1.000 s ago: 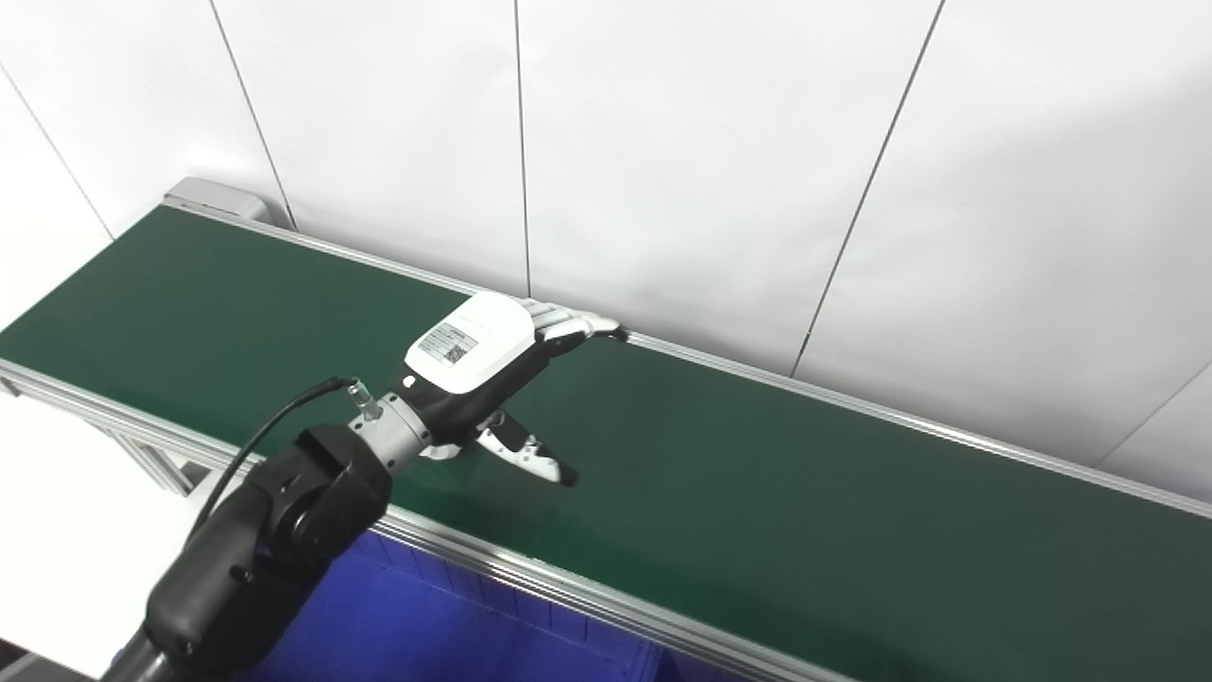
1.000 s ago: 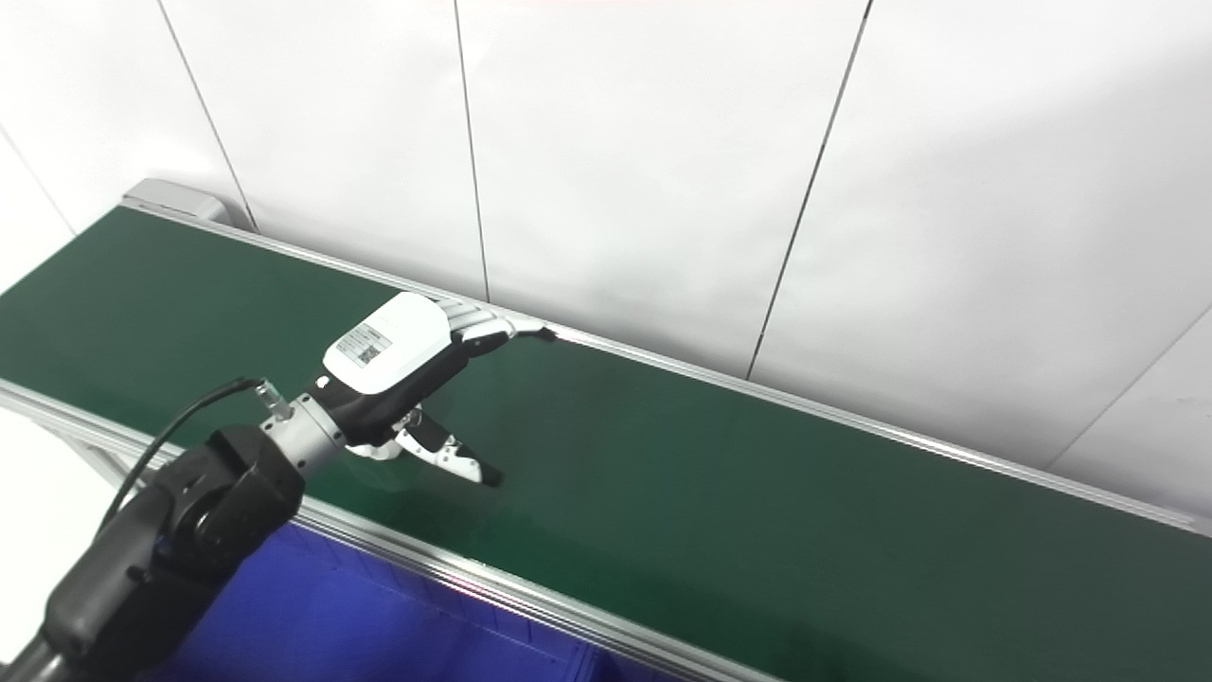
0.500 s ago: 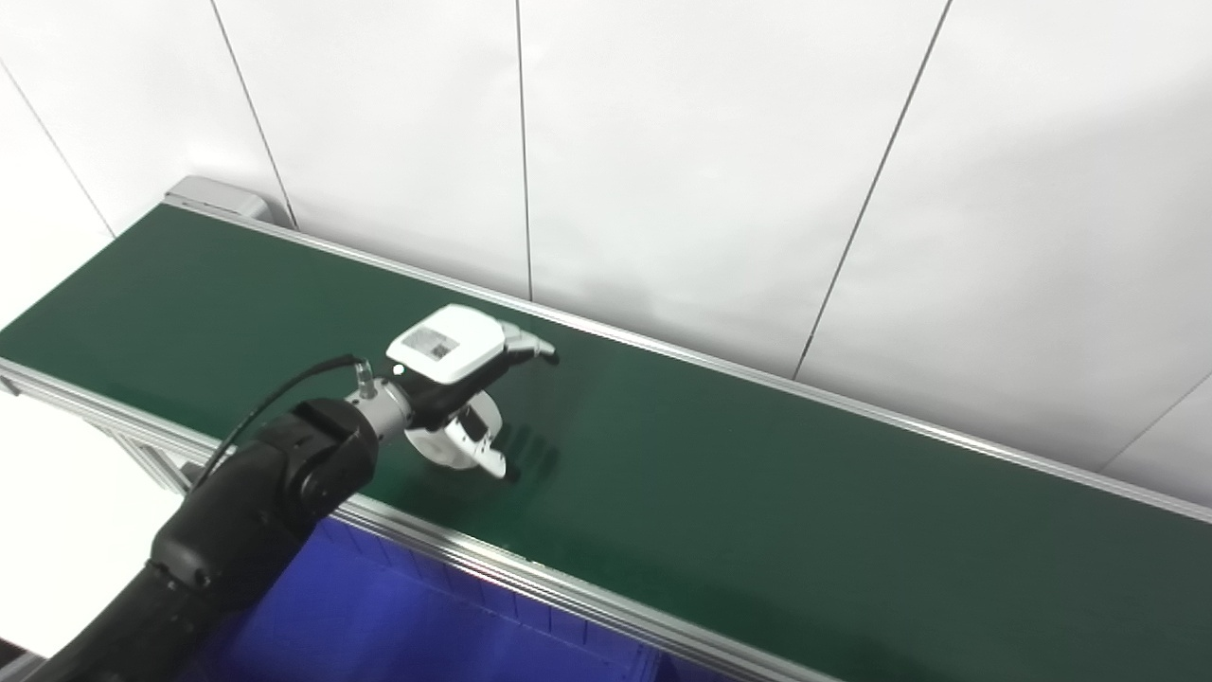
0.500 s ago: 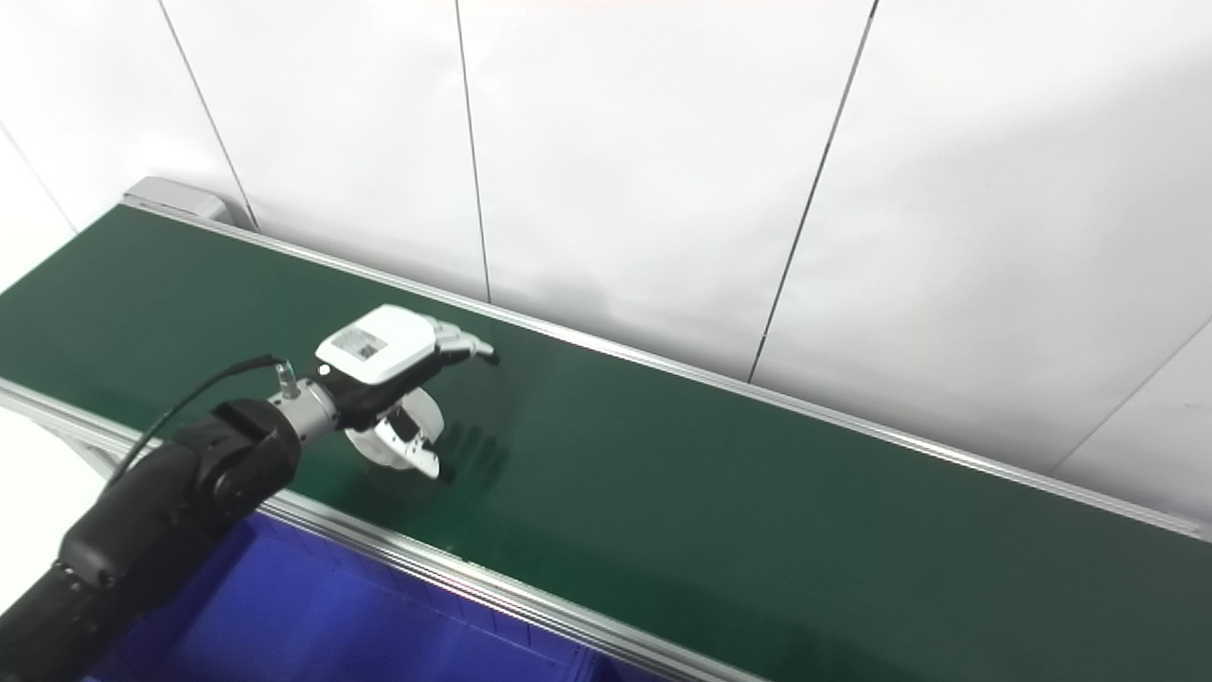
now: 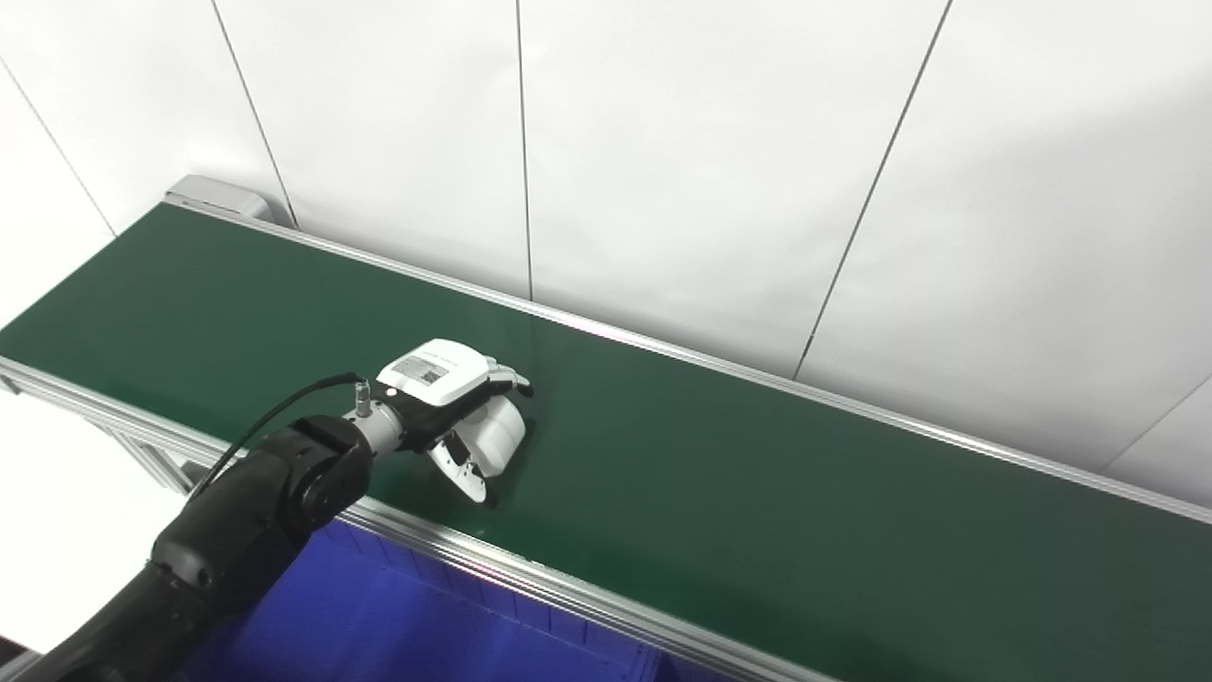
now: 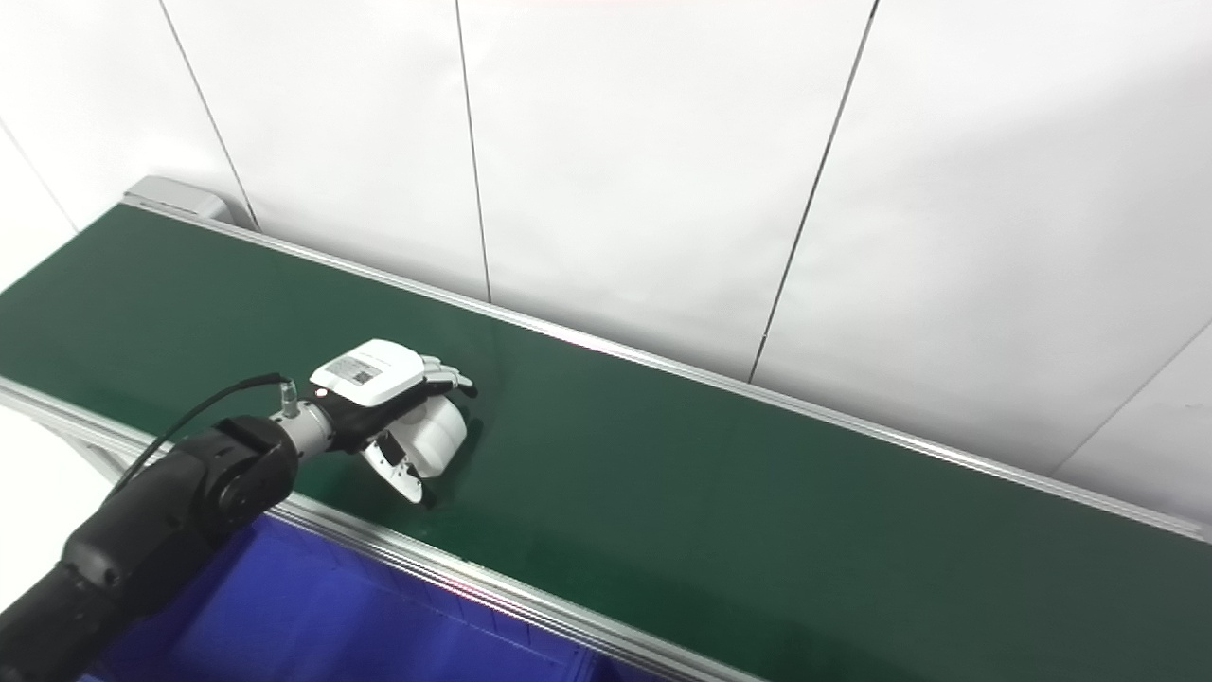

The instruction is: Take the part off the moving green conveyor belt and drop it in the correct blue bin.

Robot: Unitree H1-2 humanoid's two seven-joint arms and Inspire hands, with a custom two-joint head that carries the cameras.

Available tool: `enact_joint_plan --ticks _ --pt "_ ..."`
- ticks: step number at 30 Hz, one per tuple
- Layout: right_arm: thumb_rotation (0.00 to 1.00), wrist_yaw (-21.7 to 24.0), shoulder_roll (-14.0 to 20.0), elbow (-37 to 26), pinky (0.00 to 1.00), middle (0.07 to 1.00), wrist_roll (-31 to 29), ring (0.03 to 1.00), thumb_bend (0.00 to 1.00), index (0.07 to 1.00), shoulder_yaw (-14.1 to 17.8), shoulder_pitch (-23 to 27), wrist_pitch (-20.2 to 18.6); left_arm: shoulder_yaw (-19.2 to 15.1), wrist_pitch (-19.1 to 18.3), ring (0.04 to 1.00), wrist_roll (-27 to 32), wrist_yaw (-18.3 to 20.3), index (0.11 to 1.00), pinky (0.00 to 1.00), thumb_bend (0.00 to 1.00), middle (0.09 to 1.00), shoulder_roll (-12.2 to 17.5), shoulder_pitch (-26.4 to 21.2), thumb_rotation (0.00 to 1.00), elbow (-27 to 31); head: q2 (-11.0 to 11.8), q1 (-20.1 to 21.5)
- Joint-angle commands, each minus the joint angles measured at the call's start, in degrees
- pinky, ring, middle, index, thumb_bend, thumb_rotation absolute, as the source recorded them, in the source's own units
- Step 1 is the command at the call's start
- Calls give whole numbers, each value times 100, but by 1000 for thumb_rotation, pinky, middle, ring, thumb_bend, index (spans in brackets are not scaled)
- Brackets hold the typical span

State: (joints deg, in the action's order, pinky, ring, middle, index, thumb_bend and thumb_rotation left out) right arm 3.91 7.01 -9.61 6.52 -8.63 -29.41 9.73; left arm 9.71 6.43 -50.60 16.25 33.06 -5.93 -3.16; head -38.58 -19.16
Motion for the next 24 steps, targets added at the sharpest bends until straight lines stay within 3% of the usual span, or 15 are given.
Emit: enact_joint_plan --ticks 1,4,6,10,11,13,18,24 --pt "1000 59 -39 -226 860 902 -55 869 813 1000 -37 48 21 56 -16 880 -69 -13 822 885 998 861 249 -173 466 -23 2 -4" --pt "1000 77 -32 -245 847 900 -57 870 816 1000 -41 39 -22 127 -18 818 -258 -358 763 795 992 802 226 -192 273 -101 -25 -1" --pt "1000 92 -33 -257 848 899 -59 871 817 1000 -42 33 -50 146 -34 774 -302 -508 734 739 975 762 205 -209 199 -138 -30 -3" --pt "1000 112 -49 -294 855 896 -54 873 818 1000 -40 18 -140 133 141 679 -207 -988 673 639 930 693 118 -255 139 -373 -45 12" --pt "1000 117 -52 -298 858 895 -66 874 816 1000 -41 16 -143 107 281 614 -70 -1163 584 586 732 632 73 -261 101 -477 -51 18" --pt "1000 125 -62 -320 859 891 -96 872 815 1000 -40 6 -169 23 422 528 396 -1220 491 515 576 550 -51 -245 26 -596 -64 32" --pt "1000 130 -67 -397 855 895 -88 875 818 1000 -42 -17 -254 -130 357 440 1270 -1016 470 393 523 511 -316 -110 0 -514 -85 33" --pt "1000 140 -63 -465 848 889 -55 870 810 1000 -48 -49 -304 -82 396 470 1320 -1063 465 416 521 519 -353 -31 0 -403 -124 20"
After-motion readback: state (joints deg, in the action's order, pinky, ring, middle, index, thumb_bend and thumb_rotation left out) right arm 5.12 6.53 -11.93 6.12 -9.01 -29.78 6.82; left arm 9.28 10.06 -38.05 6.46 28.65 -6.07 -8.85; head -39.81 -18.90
